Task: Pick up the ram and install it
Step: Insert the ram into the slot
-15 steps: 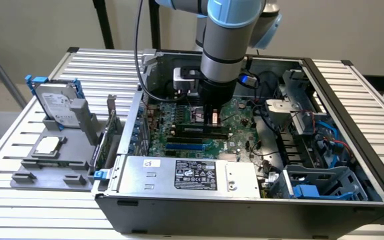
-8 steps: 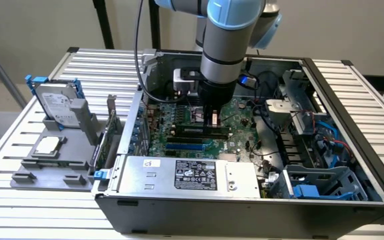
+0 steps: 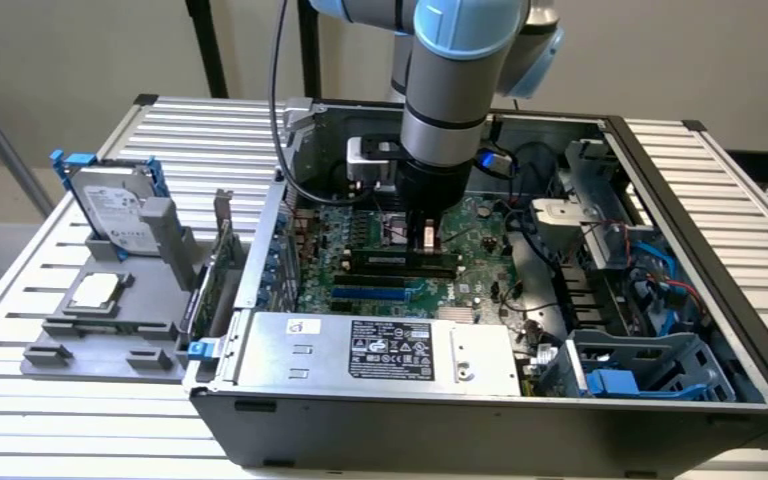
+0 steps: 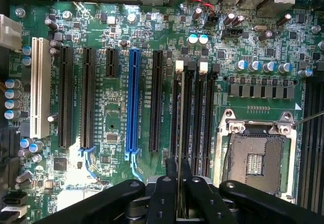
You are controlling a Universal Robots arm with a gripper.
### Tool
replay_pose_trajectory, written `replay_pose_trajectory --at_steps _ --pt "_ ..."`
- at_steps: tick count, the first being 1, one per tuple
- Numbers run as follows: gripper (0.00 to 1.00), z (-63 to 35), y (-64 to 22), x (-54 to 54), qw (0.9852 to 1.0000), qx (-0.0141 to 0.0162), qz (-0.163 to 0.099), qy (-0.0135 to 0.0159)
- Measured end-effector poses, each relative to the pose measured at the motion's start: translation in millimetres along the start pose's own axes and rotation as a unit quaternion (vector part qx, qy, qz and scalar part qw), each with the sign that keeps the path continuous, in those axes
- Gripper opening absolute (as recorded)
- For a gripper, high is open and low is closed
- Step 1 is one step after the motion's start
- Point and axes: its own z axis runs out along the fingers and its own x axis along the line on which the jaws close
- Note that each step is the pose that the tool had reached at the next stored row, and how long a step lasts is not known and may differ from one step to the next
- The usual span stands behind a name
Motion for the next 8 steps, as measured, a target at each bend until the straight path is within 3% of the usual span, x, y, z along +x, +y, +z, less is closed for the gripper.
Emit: replay_pose_trajectory --at_steps 8 --pt "0.14 1.4 0.6 -0.1 1.0000 -0.0001 0.000 0.0011"
